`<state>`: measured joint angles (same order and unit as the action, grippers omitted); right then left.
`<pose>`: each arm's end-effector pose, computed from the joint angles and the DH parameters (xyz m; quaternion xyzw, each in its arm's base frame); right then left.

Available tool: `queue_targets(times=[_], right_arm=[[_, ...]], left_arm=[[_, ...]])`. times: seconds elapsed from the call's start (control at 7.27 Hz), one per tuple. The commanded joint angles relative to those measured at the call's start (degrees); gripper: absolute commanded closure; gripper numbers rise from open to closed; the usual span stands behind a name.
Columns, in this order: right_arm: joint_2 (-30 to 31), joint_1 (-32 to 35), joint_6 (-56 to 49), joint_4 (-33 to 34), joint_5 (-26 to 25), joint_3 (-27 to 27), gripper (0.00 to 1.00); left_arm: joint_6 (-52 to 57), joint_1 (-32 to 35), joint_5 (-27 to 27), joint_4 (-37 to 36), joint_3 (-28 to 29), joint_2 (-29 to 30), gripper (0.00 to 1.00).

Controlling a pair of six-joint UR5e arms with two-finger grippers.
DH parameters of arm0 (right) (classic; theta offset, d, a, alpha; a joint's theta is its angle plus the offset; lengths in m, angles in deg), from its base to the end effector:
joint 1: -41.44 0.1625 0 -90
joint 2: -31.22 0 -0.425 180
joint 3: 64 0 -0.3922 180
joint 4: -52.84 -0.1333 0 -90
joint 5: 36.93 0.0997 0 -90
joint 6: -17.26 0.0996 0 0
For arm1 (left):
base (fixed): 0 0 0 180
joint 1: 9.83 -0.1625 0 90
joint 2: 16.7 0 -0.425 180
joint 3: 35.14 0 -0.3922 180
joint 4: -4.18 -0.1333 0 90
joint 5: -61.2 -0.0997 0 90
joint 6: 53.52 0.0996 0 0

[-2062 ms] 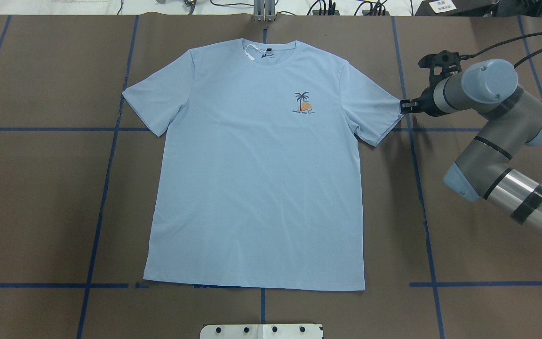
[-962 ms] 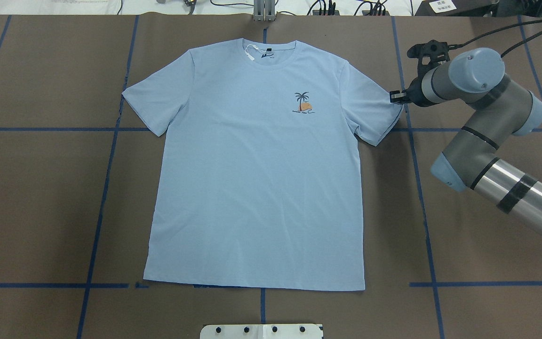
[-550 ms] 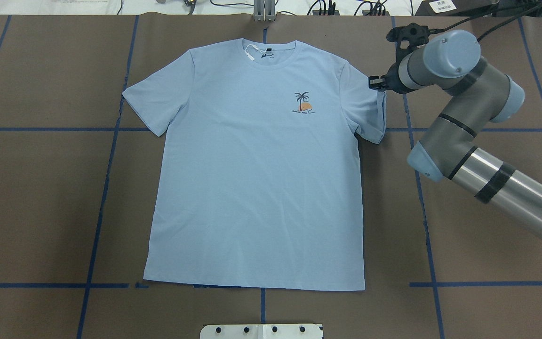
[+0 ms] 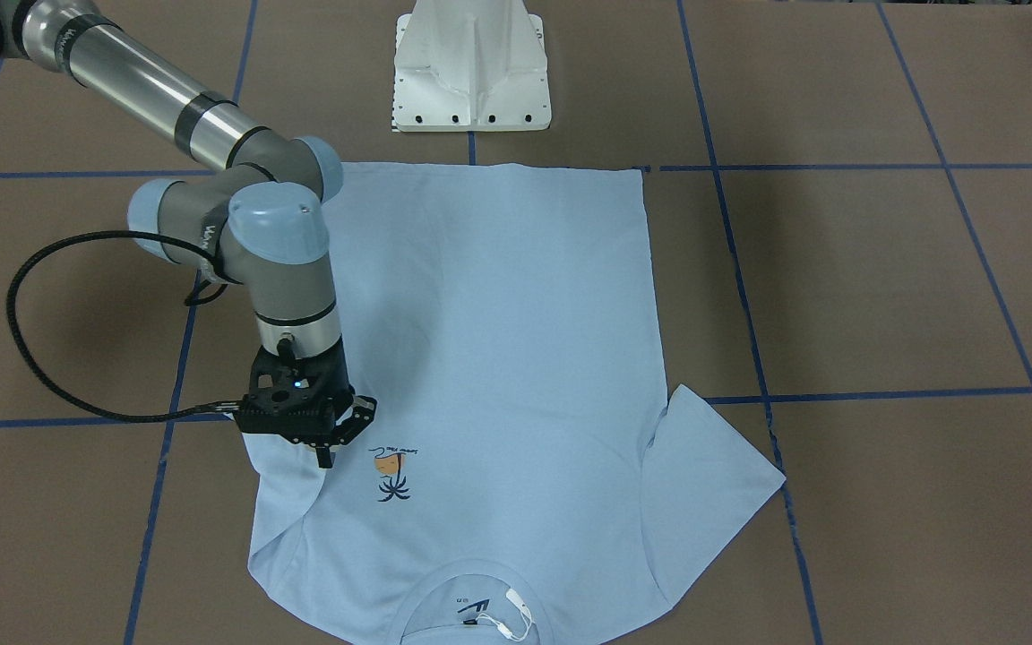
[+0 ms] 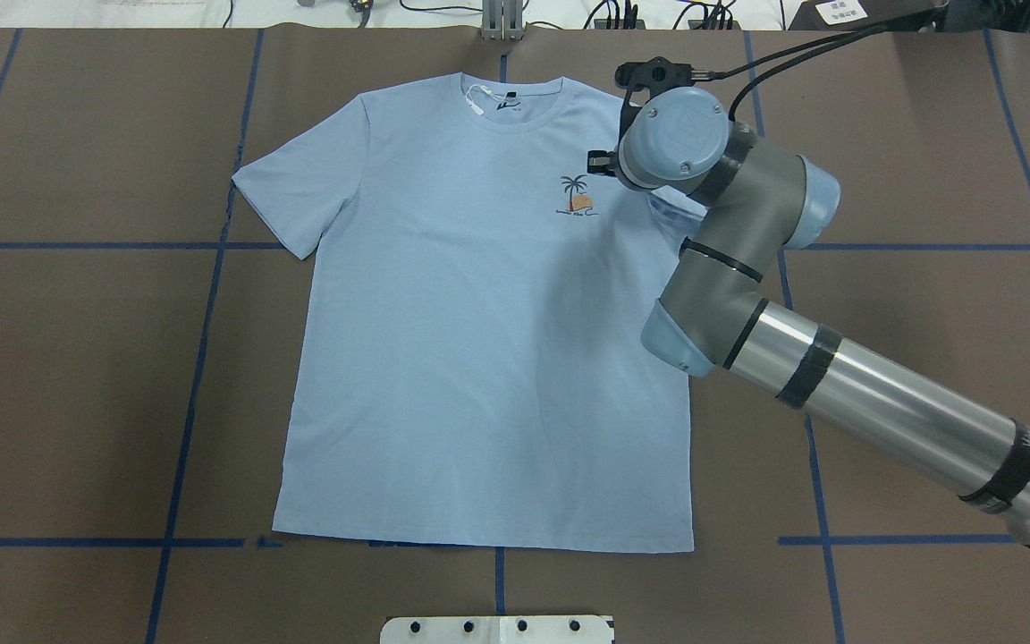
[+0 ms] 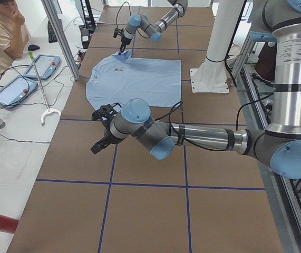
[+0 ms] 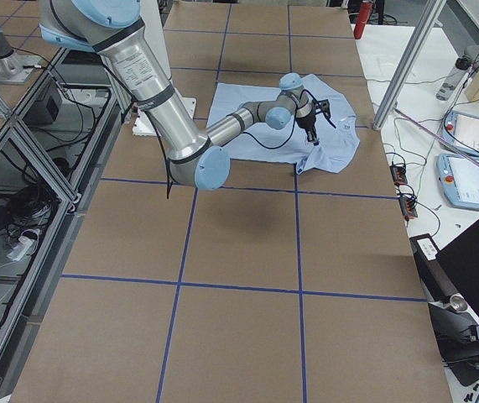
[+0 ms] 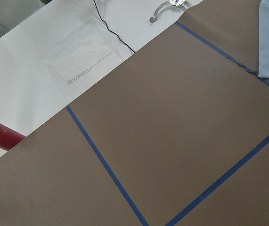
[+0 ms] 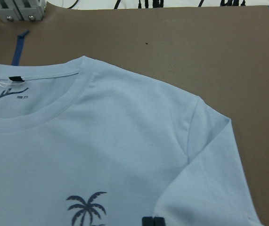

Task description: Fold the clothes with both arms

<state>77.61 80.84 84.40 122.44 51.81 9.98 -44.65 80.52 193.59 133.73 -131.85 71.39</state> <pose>-0.5179 -0.6007 0.2811 0.2188 -0.3429 0.1358 0.9034 -0.0692 -0.4990 0.5374 0.3777 0.3054 0.2002 0.8509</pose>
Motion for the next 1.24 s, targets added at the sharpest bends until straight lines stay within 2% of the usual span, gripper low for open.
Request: queue_targets(times=[0.0,0.41,0.82,1.1], right_arm=[[-6.1,-2.2,7.3,0.7,-4.1,-7.3,1.0],[-6.7,-2.0,13.9,0.6,-6.1,-9.2,1.0],[-9.6,-1.5,26.3,0.6,-9.5,-12.3,1.0],[-12.8,-1.6,29.0,0.6,-9.9,-15.7,1.0]], left_arm=[[0.0,0.0,0.1,-0.1,0.0,0.0,0.0],[0.0,0.0,0.1,-0.1,0.0,0.0,0.0],[0.0,0.0,0.1,-0.1,0.0,0.0,0.0],[0.0,0.0,0.8,-0.1,0.0,-0.1,0.0]])
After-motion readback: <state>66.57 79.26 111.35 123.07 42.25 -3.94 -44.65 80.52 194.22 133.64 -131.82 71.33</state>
